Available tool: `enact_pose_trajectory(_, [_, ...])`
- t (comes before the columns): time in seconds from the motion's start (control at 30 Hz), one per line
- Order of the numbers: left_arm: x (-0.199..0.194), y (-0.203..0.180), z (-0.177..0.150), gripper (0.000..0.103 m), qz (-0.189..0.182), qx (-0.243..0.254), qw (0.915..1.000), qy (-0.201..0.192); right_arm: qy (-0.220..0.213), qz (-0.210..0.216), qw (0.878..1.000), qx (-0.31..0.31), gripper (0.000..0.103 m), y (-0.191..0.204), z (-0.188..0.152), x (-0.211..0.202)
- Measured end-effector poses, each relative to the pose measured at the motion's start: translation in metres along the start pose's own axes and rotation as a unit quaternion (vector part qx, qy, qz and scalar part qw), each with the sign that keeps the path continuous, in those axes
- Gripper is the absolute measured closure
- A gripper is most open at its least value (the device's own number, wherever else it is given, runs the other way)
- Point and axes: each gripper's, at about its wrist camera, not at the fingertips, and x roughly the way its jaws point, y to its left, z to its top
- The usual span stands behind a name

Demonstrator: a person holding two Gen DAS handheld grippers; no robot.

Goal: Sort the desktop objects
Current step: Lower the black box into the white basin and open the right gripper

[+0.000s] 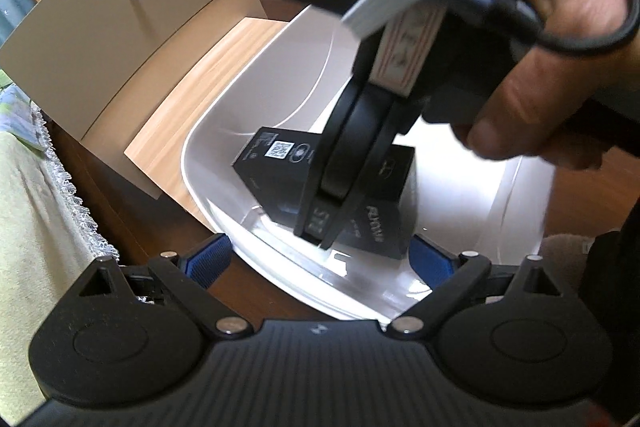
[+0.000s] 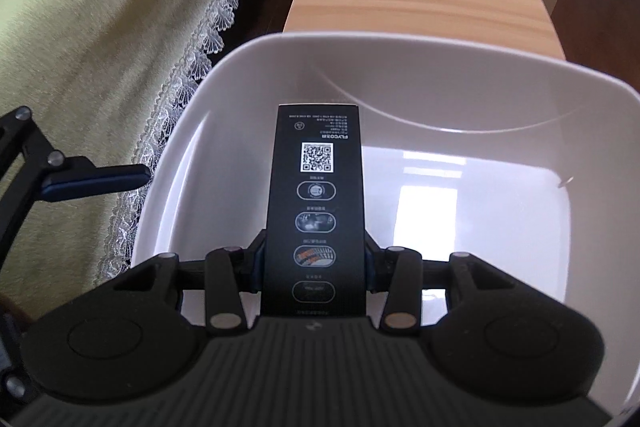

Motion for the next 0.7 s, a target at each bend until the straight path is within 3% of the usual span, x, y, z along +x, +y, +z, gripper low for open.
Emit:
enact_pose_trajectory(0.37, [-0.004, 0.003, 0.005, 0.005, 0.0, 0.0, 1.0, 0.005, 0.018, 0.012, 1.0, 0.004, 0.062, 0.001, 0.0, 0.011])
enact_pose_trajectory(0.53, [-0.006, 0.003, 0.003, 0.005, -0.001, -0.001, 1.0, 0.004, 0.016, 0.029, 0.999, 0.008, 0.055, 0.0, -0.001, 0.009])
enact_pose_trajectory(0.7, [-0.008, 0.003, 0.001, 0.005, -0.001, -0.001, 1.0, 0.005, 0.003, 0.043, 0.999, 0.016, 0.055, -0.002, 0.0, 0.0])
